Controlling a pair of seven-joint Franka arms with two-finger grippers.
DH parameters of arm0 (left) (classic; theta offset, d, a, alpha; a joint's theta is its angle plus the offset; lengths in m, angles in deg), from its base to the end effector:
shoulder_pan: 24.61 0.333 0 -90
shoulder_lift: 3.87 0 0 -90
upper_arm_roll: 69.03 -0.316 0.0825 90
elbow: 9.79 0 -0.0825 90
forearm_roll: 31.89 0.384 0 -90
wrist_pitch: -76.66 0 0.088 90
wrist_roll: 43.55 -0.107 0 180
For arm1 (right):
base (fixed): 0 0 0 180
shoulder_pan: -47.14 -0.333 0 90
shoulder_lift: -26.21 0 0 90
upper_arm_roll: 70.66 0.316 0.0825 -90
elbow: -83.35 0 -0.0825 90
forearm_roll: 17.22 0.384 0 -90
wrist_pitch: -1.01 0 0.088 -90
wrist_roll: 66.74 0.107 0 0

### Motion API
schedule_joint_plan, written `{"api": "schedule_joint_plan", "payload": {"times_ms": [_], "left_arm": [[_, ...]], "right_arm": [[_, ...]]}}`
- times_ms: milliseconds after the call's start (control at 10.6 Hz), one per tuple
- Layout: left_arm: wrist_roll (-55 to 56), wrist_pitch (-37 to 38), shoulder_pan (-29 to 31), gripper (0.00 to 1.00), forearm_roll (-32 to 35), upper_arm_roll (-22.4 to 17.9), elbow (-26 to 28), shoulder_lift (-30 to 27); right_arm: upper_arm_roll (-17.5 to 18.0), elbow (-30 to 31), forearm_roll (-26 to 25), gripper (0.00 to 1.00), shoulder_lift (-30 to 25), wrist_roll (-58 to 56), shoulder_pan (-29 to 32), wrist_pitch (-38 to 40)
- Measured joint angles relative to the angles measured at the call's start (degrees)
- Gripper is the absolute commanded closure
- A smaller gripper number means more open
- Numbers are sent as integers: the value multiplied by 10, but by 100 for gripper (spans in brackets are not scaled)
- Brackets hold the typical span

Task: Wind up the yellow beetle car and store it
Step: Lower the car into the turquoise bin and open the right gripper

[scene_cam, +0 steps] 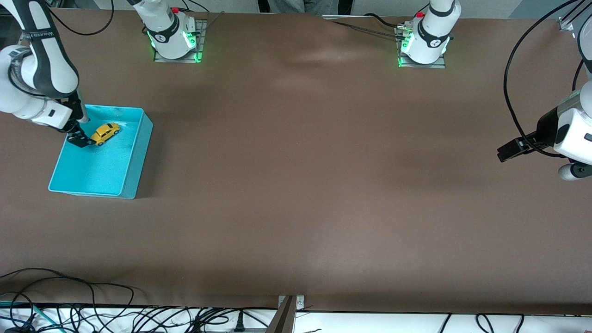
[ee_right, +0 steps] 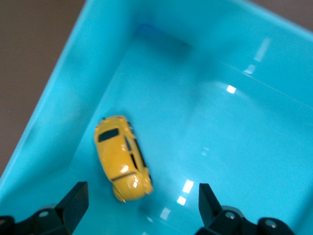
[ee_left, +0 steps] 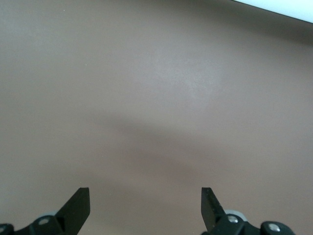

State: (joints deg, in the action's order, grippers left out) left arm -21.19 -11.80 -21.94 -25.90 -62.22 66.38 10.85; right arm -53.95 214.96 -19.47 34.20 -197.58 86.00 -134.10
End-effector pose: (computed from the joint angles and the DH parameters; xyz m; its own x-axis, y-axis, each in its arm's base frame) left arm 0.6281 -0.0240 0.5848 0.9485 0.3168 -0.0093 0.3149 -0.9454 -0.0842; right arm 0.4788 -0.1949 0.2850 -0.3447 0.9369 0.0577 0.9367 0.3473 -0.0448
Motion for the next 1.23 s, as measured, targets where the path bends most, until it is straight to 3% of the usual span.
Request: {"api": "schedule_joint_plan", "payload": {"times_ms": [283,661,1228], "left_arm": [[0,0,0,0,0,0,0,0],[0,0,0,0,0,0,0,0],[0,0,0,0,0,0,0,0]], "right_arm": [[8,-77,3,0,-12,167,-68,38],[-4,-173,65,0,-13,439,-159,143],[-22,-223,69,0,-74,905,-262,215]]}}
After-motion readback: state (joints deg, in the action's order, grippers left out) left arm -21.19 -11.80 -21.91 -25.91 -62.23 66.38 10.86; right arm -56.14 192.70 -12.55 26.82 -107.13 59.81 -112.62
